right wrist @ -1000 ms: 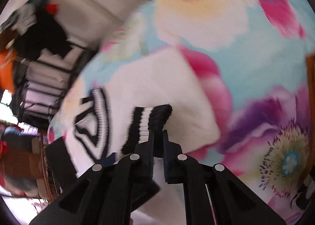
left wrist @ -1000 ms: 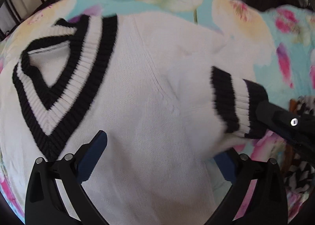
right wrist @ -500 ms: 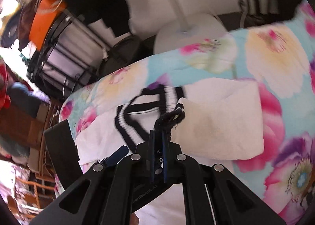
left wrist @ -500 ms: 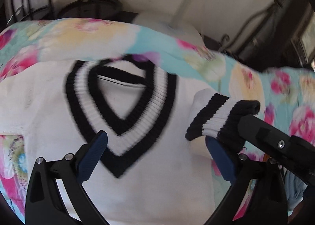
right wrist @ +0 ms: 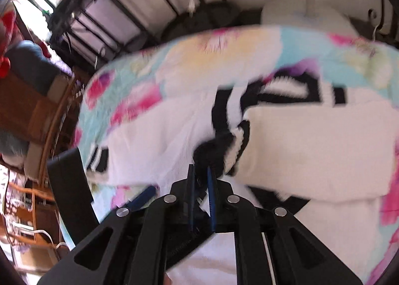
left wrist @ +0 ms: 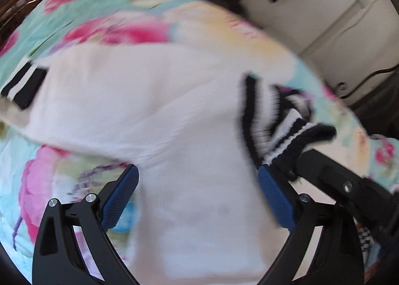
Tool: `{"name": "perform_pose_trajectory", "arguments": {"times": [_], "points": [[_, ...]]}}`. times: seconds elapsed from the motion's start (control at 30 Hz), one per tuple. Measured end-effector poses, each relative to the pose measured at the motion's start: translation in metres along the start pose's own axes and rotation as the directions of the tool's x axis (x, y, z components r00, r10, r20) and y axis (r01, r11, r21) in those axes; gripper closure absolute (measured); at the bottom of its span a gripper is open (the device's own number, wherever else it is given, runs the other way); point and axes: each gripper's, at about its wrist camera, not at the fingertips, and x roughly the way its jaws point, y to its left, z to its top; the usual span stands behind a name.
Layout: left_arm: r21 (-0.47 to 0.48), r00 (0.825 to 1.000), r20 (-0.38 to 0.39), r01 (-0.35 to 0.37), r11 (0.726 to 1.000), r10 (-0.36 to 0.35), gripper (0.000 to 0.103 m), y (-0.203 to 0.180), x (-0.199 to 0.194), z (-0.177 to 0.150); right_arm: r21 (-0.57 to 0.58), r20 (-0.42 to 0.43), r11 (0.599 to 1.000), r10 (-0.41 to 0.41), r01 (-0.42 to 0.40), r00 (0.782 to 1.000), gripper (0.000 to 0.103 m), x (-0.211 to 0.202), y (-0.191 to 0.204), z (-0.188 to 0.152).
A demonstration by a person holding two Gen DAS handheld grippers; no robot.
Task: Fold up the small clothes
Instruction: 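Carry the cuff across the sweater body and open the right gripper, then move the left tool to the other striped sleeve cuff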
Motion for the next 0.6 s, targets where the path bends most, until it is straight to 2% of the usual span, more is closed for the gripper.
{"name": "perform_pose_trajectory", "arguments": {"times": [0.03, 0.1, 0.2, 0.27, 0.37, 0.43, 0.5, 0.57, 0.6], "points": [[-0.021, 1.000, -0.005, -0.014, 1.000, 0.014, 0.009, 0.007, 0.002, -0.001, 0.006, 0.012, 1.000, 0.011, -0.011, 1.000, 0.081, -0.001, -0.002, -0.005], [-0.073, 1.000, -0.003, -0.006, 0.997, 0.005, 0.009, 0.019, 0.000, -0.001, 0.007, 0.067, 1.000, 0.024, -0.025, 0.997, 0.078, -0.016, -0.010, -0.012], [-0.181, 0.997, 0.049, 0.067, 0.981, -0.059, 0.009, 0.031, -0.017, 0.006, 0.020, 0.117, 0.999, -0.044, 0.041, 0.992, 0.078, -0.040, -0.040, -0.014], [-0.189, 0.991, 0.097, 0.106, 0.976, -0.088, 0.009, 0.025, -0.031, 0.012, 0.060, 0.111, 0.993, -0.111, 0.105, 0.988, 0.078, -0.054, -0.077, -0.012], [-0.087, 0.987, 0.121, 0.117, 0.989, -0.106, 0.009, -0.011, -0.039, 0.017, 0.127, 0.090, 0.972, -0.208, 0.196, 0.974, 0.076, -0.066, -0.133, -0.015], [0.017, 0.989, 0.109, 0.095, 0.995, -0.097, 0.008, -0.042, -0.033, 0.015, 0.166, 0.077, 0.961, -0.238, 0.223, 0.968, 0.076, -0.069, -0.159, -0.017], [0.108, 0.994, 0.094, 0.051, 0.993, -0.062, 0.008, -0.066, -0.019, 0.013, 0.214, 0.065, 0.950, -0.246, 0.228, 0.967, 0.076, -0.069, -0.188, -0.022], [0.190, 0.999, 0.042, -0.008, 0.982, 0.000, 0.005, -0.080, 0.007, 0.010, 0.260, 0.031, 0.943, -0.226, 0.210, 0.974, 0.074, -0.064, -0.214, -0.025], [0.212, 0.998, -0.008, -0.056, 0.976, 0.059, 0.005, -0.083, 0.028, 0.010, 0.273, 0.010, 0.939, -0.219, 0.208, 0.976, 0.072, -0.060, -0.222, -0.026]]}}
